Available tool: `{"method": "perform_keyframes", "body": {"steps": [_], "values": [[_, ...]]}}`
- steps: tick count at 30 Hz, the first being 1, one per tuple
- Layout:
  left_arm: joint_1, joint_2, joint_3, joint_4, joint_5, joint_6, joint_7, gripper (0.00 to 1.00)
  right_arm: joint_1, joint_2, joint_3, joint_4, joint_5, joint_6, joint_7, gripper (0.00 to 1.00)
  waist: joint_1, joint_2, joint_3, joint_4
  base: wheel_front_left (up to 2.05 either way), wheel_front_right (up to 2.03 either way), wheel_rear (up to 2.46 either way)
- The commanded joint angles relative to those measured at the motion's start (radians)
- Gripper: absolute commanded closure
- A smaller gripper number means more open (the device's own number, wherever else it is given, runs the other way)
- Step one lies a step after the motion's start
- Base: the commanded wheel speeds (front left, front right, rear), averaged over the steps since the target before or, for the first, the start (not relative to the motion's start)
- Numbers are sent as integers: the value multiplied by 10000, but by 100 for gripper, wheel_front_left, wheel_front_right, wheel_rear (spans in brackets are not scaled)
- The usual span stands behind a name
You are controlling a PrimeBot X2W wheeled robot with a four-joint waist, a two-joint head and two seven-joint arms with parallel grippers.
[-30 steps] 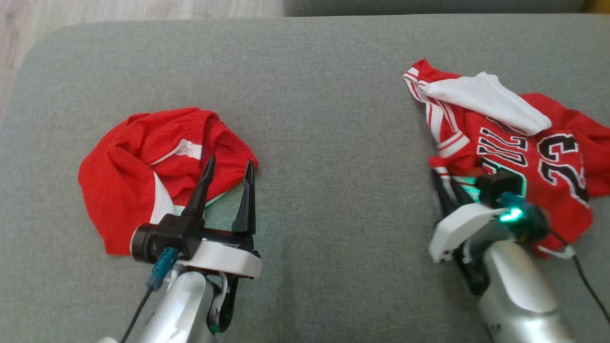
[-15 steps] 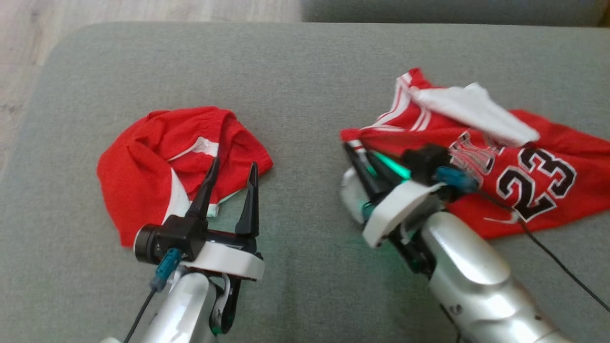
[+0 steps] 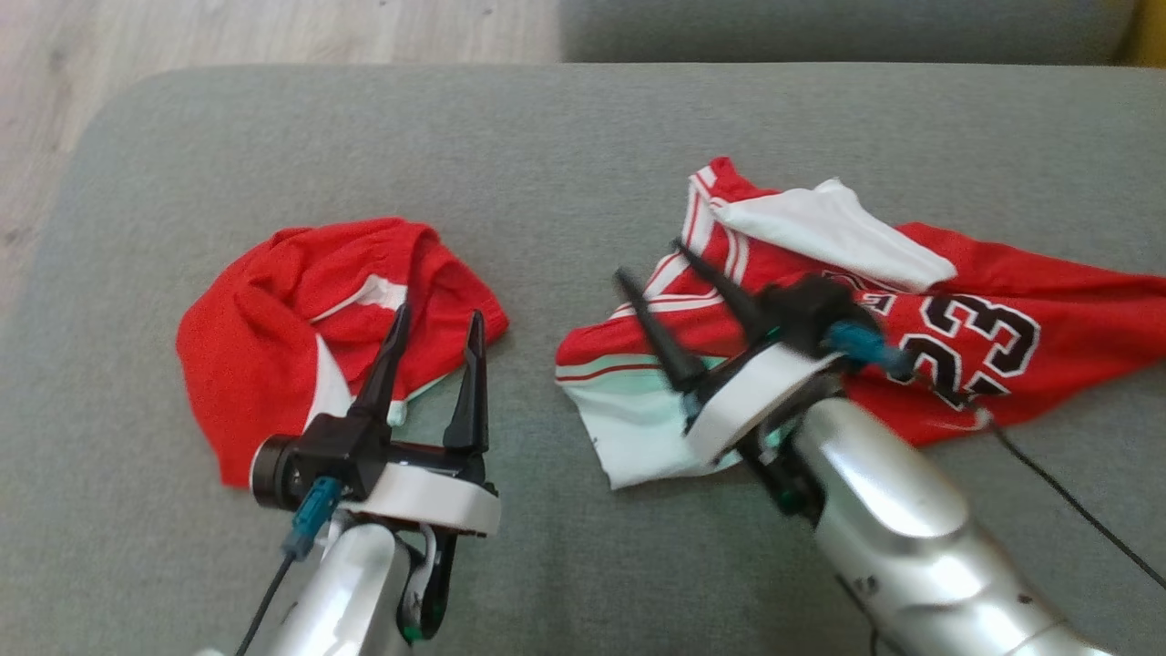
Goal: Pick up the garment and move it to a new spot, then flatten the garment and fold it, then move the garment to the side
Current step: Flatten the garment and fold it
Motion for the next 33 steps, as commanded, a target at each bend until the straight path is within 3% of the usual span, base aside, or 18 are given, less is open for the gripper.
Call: {"method": "perform_keyframes", "body": {"steps": [1, 9, 13, 19, 26, 33], "values": [[-133, 30, 395, -345, 10, 27, -97, 0, 69, 181, -287, -395, -202, -7, -189, 0, 0, -1, -87, -166, 0, 0, 0], [12, 30, 581, -425, 132, 2, -97, 0, 1602, 181, -3919, -1481, -1955, -7, -462, 0, 0, -1, -298, -761, 0, 0, 0], [54, 30, 584, -444, 147, -34, -97, 0, 2610, 181, -5156, -2144, -2523, -7, -457, 0, 0, -1, -311, -934, 0, 0, 0], [35, 30, 511, -448, 148, -81, -97, 0, 3283, 181, -5642, -2763, -2792, -7, -219, 0, 0, -1, -245, -957, 0, 0, 0], [-52, 30, 382, -429, 163, -123, -97, 0, 3035, 181, -5799, -3165, -3073, -7, 162, 0, 0, -1, -48, -658, 0, 0, 0], [-207, 30, 281, -399, 125, -137, -97, 0, 1918, 181, -6057, -2401, -3177, -7, 1559, 0, 0, -1, 335, -130, 0, 0, 0]]}}
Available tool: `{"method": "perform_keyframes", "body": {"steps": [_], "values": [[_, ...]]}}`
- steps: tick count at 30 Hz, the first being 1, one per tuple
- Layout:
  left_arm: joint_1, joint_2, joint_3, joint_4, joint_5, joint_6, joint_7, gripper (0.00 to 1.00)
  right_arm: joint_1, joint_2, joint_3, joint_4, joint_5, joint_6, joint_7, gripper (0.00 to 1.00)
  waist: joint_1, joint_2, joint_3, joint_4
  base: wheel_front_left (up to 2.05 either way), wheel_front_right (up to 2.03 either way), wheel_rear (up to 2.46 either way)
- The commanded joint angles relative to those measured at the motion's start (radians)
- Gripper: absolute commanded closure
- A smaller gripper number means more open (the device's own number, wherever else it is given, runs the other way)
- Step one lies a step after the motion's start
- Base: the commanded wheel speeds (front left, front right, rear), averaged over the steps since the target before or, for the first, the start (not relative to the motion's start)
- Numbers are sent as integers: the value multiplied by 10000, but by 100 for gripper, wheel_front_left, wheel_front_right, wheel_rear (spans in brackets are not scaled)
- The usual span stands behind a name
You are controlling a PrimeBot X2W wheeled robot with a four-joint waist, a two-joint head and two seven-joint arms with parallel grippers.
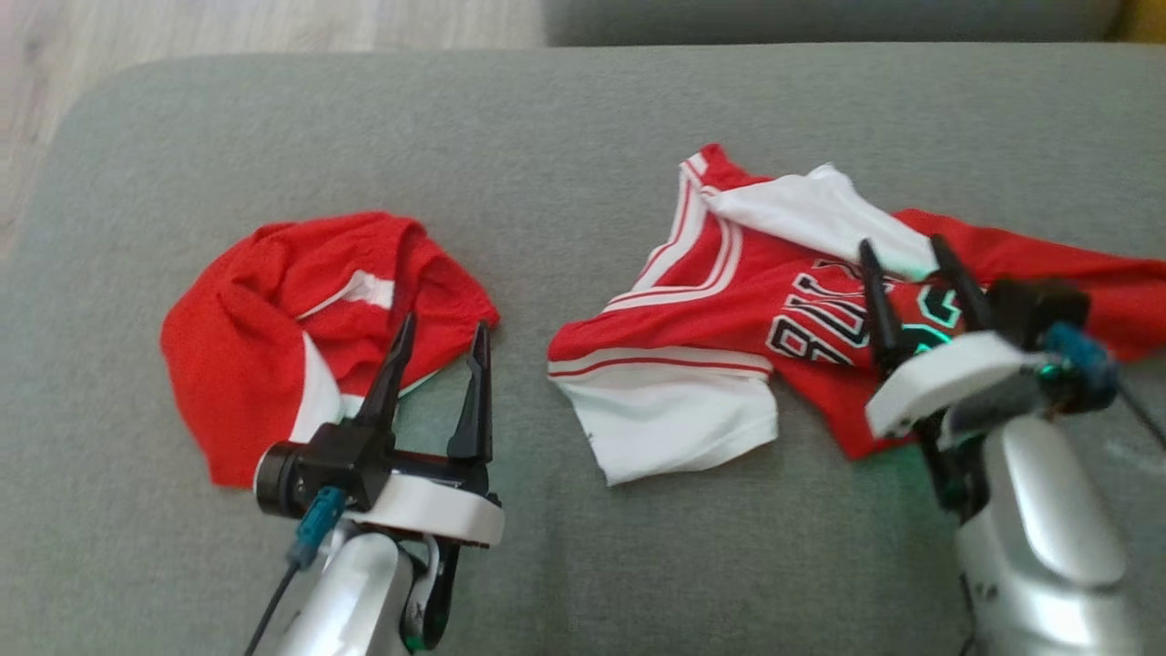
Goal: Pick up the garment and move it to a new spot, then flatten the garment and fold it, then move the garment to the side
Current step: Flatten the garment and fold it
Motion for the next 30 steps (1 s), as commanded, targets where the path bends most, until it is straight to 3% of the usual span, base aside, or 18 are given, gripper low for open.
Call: {"method": "perform_keyframes", "body": {"steps": [1, 9, 16, 17, 18, 19, 30], "values": [[-432, 30, 223, -269, -5, -42, -97, 0, -558, 34, -65, -13, -215, -7, 222, 0, 0, 0, 170, 221, 0, 0, 0], [-531, 30, 118, -237, -163, 23, -97, 0, -1493, 34, -1730, 1694, -1525, -7, 1097, 0, 0, 0, 369, 664, 0, 0, 0], [-595, 29, 101, -212, -176, 55, -97, 0, -1776, 34, -1926, 2418, -1689, -7, 816, 0, 0, 0, 456, 606, 0, 0, 0], [-612, 29, 81, -210, -183, 58, -97, 0, -1838, 34, -1840, 2462, -1671, -7, 715, 5, 0, 0, 461, 590, 0, 0, 0], [-626, 29, 63, -207, -187, 63, -97, 0, -1900, 34, -1770, 2500, -1645, -7, 622, 57, 0, 0, 460, 576, 0, 0, 0], [-636, 29, 53, -202, -189, 69, -97, 0, -1968, 34, -1733, 2523, -1617, -7, 522, 100, 0, 0, 458, 561, 0, 0, 0], [-626, 29, 82, -203, -215, 70, -97, 0, -2743, -15, -2062, 1847, -2038, -7, -191, 100, 0, 0, 329, 620, 0, 0, 0]]}}
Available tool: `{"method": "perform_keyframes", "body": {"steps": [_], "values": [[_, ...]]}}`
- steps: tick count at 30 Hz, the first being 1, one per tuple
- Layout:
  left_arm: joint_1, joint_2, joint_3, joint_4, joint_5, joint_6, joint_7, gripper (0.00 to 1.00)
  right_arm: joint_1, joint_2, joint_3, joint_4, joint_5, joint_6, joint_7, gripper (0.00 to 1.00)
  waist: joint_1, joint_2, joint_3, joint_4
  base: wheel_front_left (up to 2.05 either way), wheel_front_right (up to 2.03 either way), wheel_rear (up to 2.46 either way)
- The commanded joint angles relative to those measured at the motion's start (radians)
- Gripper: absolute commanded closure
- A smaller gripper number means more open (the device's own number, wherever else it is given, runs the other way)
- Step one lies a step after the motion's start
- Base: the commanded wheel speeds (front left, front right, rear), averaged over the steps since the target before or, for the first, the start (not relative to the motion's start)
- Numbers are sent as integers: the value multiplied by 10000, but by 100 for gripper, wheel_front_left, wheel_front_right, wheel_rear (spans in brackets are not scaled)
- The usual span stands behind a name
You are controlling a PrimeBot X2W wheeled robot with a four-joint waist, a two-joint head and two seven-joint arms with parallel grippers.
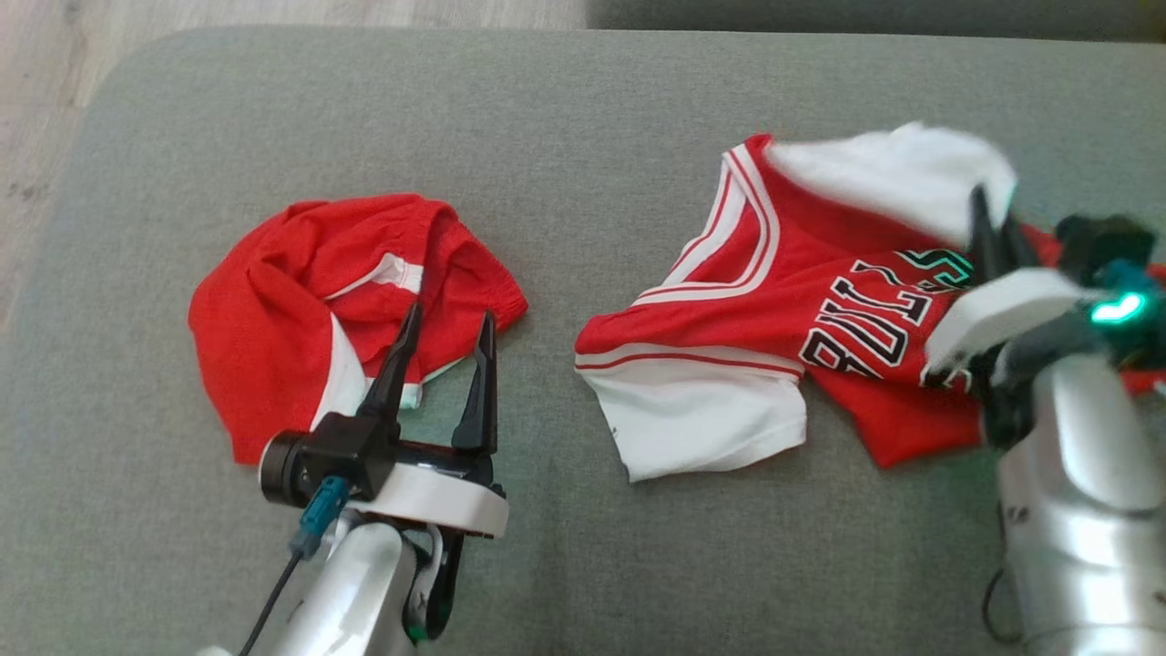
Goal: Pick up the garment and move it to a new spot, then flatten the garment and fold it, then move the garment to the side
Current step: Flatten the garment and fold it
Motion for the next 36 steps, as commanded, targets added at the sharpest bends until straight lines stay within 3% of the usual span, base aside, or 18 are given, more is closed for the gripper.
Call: {"method": "perform_keyframes", "body": {"steps": [1, 5, 11, 19, 25, 26, 27, 36], "values": [[-393, 29, 249, -327, -123, 54, -97, 0, -920, -67, 113, -666, -153, -7, -103, 100, 0, 0, 48, 79, 0, 0, 0], [-483, 29, 117, -454, -272, 74, -97, 0, -2065, -525, -12, -1344, -387, -7, 171, 100, 0, 0, 314, 376, 0, 0, 0], [-673, 29, -182, -590, -591, 144, -97, 0, -3761, -1254, 419, -1422, -841, -7, 721, 100, 0, 0, 776, 984, 0, 0, 0], [-1010, 29, -651, -789, -1121, 325, -97, 0, -6018, -2233, 1612, 120, -1625, -7, 848, 100, 0, 0, 1435, 2038, 0, 0, 0], [-1185, 29, -818, -895, -1318, 406, -97, 0, -7283, -2410, 2034, 1444, -2312, -7, 298, 100, 0, 0, 1818, 2431, 0, 0, 0], [-1206, 29, -820, -915, -1335, 425, -97, 0, -7412, -2366, 2124, 1660, -2397, -7, 171, 11, 0, 0, 1864, 2436, 0, 0, 0], [-1223, 29, -811, -932, -1343, 445, -97, 0, -7494, -2293, 2217, 1925, -2434, -7, 111, 0, 0, 0, 1895, 2422, 0, 0, 0], [-1316, 29, -612, -851, -1174, 476, -97, 0, -7370, -1863, 2777, 3870, -1964, -7, -268, 0, 0, 0, 1700, 1595, 0, 0, 0]]}}
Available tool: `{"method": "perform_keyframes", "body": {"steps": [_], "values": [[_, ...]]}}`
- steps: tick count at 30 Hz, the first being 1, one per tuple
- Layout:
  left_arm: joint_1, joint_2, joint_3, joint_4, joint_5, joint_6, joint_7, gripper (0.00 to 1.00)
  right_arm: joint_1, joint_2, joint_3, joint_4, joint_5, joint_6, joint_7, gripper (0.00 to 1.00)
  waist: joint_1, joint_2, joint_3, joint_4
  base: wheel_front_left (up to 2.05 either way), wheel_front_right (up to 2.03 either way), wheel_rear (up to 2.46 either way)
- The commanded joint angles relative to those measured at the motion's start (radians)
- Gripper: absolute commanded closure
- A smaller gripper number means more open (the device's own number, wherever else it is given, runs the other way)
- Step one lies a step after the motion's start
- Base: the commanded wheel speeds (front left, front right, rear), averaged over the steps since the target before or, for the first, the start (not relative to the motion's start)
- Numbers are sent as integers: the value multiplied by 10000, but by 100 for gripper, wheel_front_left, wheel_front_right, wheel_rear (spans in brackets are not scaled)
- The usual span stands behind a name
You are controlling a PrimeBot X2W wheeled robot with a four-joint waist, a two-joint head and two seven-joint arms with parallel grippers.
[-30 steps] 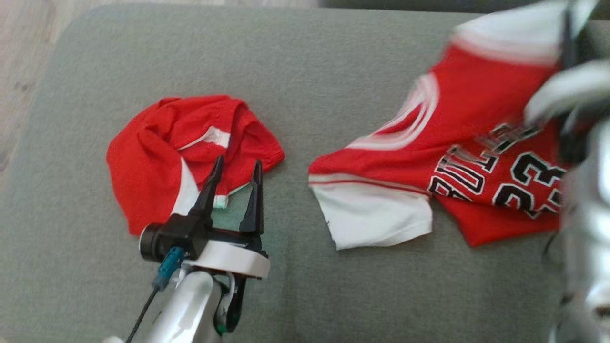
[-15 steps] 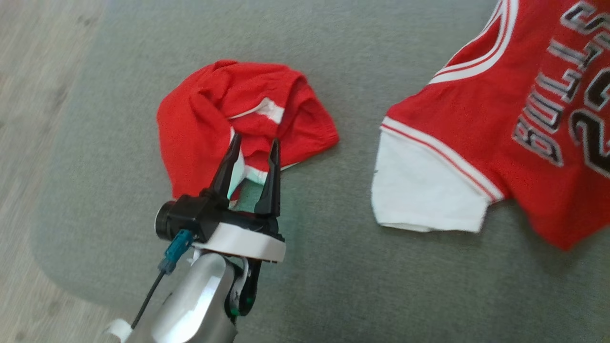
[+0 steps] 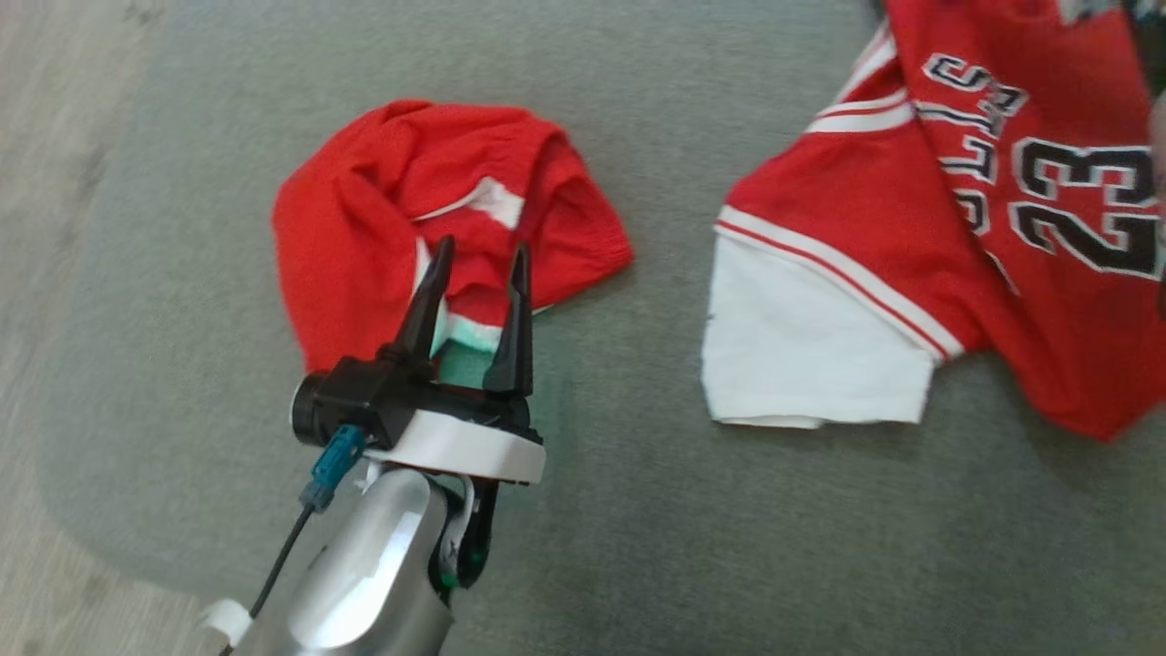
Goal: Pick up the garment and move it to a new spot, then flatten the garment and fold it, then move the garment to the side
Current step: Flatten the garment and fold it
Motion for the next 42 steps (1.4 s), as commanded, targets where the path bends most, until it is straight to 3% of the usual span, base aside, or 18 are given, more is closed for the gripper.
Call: {"method": "perform_keyframes", "body": {"steps": [1, 10, 19, 26, 34, 39, 42], "values": [[-322, 79, 411, -238, 141, 9, -95, 0, -41, 179, 218, -20, 260, -7, -173, 0, -1, 0, -214, -435, 0, 0, 0], [-170, 79, 742, -55, 479, -100, -95, 0, 1034, -35, 353, 700, 1701, -7, -727, 0, -1, 0, -1088, -1605, 0, 0, 0], [257, 79, 1019, 111, 691, -131, -95, 0, 2727, 78, 52, 410, 2700, -7, -1198, 0, -1, 0, -1950, -2217, 0, 0, 0], [620, 79, 1253, 151, 860, -179, -95, 0, 4573, 709, -903, -754, 3210, -7, -1543, 0, -1, 0, -2440, -2533, 0, 0, 0], [935, 79, 1417, 161, 1008, -256, -95, 0, 7350, 1965, -2534, -2938, 3170, -7, -1648, 0, -1, 0, -2751, -2667, 0, 0, 0], [966, 79, 1361, 139, 1068, -311, -95, 0, 8731, 2099, -2311, -3985, 4110, -7, -1255, 0, -1, 0, -2615, -2650, 0, 0, 0], [917, 79, 1335, 149, 1094, -345, -95, 0, 8801, 2101, -2274, -4170, 4507, -7, -1085, 0, -1, 0, -2499, -2566, 0, 0, 0]]}}
